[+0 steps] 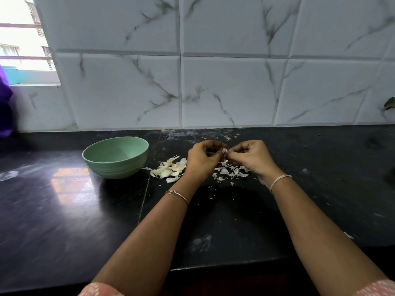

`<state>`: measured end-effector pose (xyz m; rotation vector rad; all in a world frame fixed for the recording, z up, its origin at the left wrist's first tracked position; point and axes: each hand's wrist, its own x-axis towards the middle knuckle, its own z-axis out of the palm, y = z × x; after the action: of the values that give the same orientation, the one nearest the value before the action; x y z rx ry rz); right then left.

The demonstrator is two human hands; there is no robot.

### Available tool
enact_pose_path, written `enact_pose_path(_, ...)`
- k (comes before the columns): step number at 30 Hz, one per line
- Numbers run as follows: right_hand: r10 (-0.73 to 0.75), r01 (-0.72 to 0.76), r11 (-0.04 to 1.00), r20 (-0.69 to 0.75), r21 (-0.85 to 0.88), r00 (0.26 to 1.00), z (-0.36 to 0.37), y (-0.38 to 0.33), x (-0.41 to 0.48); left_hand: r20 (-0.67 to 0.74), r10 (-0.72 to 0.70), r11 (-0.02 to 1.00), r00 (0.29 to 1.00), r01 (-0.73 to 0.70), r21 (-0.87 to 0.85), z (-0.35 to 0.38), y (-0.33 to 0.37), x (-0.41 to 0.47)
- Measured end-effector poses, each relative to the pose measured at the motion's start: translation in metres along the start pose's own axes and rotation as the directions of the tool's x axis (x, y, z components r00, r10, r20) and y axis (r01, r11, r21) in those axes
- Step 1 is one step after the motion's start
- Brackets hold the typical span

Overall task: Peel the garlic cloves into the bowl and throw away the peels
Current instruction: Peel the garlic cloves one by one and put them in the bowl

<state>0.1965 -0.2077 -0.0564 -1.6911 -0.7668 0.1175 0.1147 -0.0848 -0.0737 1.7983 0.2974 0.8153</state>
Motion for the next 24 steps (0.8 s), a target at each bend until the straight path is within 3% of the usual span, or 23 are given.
enact_pose_path(9,-0.024,0.023,1.000,0.035,0.012,0.999,0.0009,0.0007,-0.0016,0.083,-0.086,0.976,0.993,0.101,-0.194,-0.0031,-0.0023,0.0003)
enact_pose_path(15,-0.008,0.008,1.000,0.041,0.007,0.999,0.0012,0.0003,-0.0021,0.106,-0.092,0.972,0.990,0.113,-0.207,-0.0048,-0.0009,0.0000)
enact_pose_path(19,-0.016,0.017,0.998,0.012,-0.059,1.000,0.0014,0.0002,-0.0029,0.139,-0.086,0.986,0.987,0.105,-0.132,-0.0073,0.0000,0.0003)
enact_pose_path(24,-0.030,0.027,0.989,-0.019,-0.149,0.999,0.0028,0.0020,-0.0009,0.102,-0.025,0.992,0.994,0.012,0.129,-0.0063,0.0048,-0.0024)
